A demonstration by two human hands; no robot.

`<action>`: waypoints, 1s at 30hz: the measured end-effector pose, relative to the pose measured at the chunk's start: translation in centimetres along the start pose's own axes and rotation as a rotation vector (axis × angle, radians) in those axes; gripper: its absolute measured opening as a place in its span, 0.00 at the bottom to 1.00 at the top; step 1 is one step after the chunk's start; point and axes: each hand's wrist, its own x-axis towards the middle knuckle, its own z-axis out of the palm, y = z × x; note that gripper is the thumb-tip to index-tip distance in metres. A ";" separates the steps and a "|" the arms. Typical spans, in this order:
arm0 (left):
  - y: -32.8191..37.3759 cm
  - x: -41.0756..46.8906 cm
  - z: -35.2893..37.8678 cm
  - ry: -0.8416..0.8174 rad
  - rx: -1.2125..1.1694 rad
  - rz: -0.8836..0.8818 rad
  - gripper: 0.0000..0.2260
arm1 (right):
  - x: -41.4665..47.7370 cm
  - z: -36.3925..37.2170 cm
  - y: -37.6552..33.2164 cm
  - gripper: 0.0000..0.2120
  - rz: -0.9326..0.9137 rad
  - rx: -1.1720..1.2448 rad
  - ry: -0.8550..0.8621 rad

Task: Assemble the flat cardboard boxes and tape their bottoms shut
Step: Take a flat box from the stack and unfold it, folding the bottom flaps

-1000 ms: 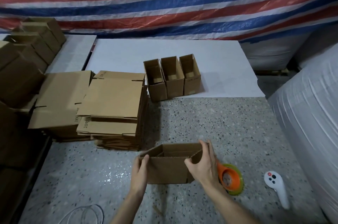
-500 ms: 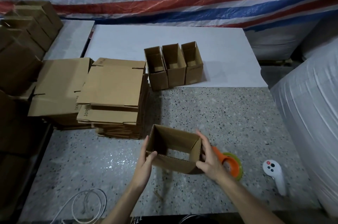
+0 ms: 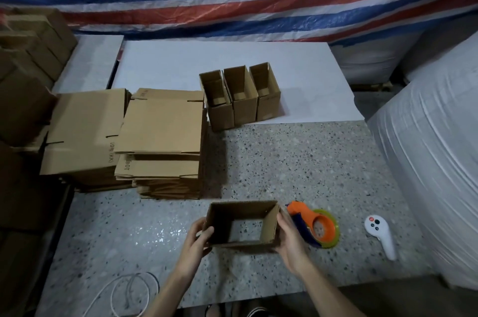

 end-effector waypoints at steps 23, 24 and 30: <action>1.0 3.7 -2.0 -0.018 -0.237 -0.101 0.21 | 2.7 3.6 -0.7 0.32 0.009 -0.353 0.034; 0.5 3.4 -2.3 -0.023 -0.246 -0.119 0.23 | 2.6 3.4 -0.5 0.31 0.009 -0.398 0.044; -1.6 2.4 -3.9 -0.130 -0.159 -0.204 0.32 | 2.5 2.1 -0.6 0.32 -0.005 -0.545 0.077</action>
